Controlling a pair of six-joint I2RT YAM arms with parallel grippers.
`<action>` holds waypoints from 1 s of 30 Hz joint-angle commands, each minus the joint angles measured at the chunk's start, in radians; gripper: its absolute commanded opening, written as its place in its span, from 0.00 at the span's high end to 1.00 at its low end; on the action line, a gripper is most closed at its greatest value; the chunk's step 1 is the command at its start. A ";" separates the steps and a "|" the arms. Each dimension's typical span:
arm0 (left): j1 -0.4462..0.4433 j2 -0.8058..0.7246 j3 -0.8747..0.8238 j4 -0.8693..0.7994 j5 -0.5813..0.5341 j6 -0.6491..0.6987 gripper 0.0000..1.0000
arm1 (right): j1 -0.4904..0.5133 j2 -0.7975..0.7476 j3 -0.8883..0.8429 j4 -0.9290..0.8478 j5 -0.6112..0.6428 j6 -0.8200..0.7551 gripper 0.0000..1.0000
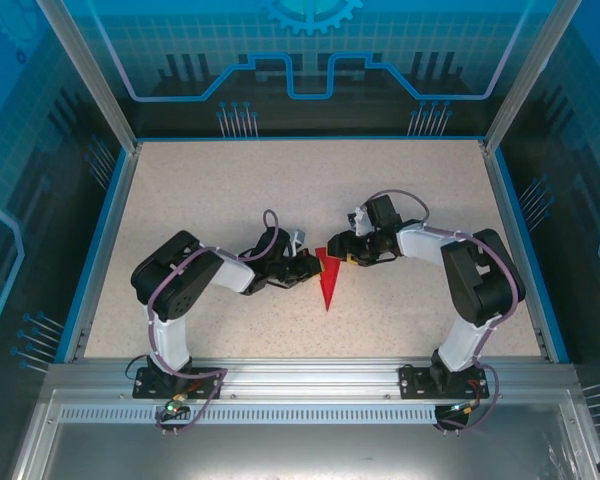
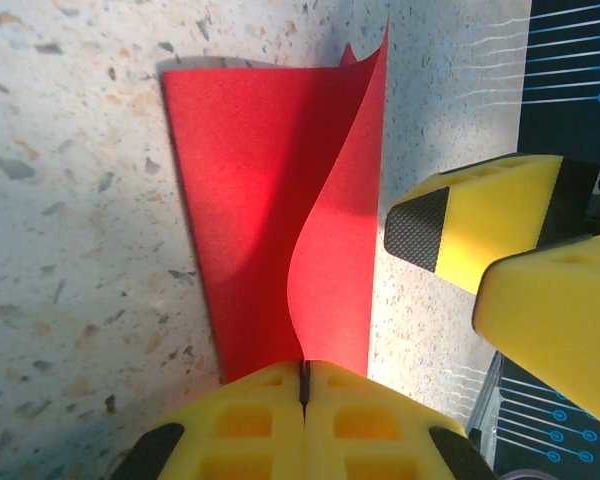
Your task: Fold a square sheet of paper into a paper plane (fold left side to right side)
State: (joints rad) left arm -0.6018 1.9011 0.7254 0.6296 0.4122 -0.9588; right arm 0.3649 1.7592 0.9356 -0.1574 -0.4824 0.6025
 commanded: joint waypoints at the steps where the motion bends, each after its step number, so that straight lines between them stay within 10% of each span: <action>1: 0.009 -0.017 -0.016 -0.022 -0.018 0.029 1.00 | -0.006 0.023 0.021 -0.021 0.000 0.002 0.39; 30: 0.017 0.032 0.035 -0.044 -0.004 0.038 1.00 | 0.012 0.052 0.043 -0.001 -0.020 0.002 0.39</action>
State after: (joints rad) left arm -0.5968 1.9106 0.7368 0.6022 0.4088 -0.9409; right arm 0.3664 1.8130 0.9577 -0.1566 -0.4866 0.6025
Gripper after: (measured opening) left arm 0.046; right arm 0.609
